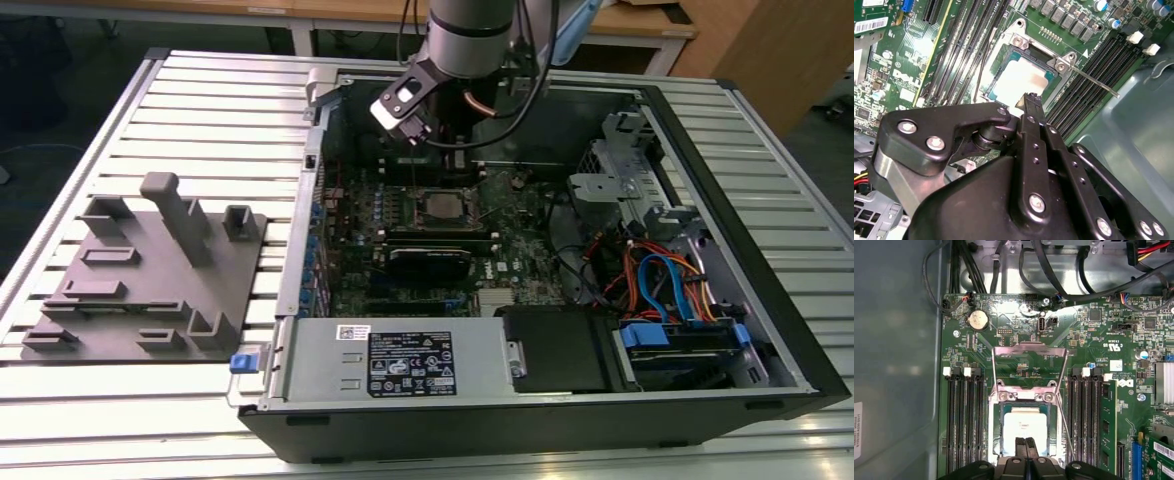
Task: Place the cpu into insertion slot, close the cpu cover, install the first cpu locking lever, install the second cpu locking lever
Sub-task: 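Close the cpu cover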
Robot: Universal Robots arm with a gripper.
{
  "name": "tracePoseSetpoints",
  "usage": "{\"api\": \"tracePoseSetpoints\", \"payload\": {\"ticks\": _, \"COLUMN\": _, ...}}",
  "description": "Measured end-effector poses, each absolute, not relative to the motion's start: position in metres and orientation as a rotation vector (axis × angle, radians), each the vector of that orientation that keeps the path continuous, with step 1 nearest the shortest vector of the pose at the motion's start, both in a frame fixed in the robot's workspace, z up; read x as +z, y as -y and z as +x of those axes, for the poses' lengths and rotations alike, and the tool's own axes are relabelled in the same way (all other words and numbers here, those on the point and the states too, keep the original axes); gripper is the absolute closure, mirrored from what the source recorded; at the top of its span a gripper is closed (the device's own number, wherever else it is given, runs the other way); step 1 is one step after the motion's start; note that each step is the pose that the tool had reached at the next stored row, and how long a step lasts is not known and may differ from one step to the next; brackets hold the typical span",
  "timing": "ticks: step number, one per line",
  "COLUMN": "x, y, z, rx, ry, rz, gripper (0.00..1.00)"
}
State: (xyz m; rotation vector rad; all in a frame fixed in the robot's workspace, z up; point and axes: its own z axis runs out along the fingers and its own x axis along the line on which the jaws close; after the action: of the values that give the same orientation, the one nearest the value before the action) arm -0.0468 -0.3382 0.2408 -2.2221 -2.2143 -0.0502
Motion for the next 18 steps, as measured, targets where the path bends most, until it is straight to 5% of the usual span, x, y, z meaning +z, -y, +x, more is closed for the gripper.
{"api": "tracePoseSetpoints", "payload": {"ticks": 18, "x": 0.253, "y": 0.338, "z": -0.047, "rx": -0.05, "ry": 2.214, "rz": -2.222, "gripper": 0.9}}
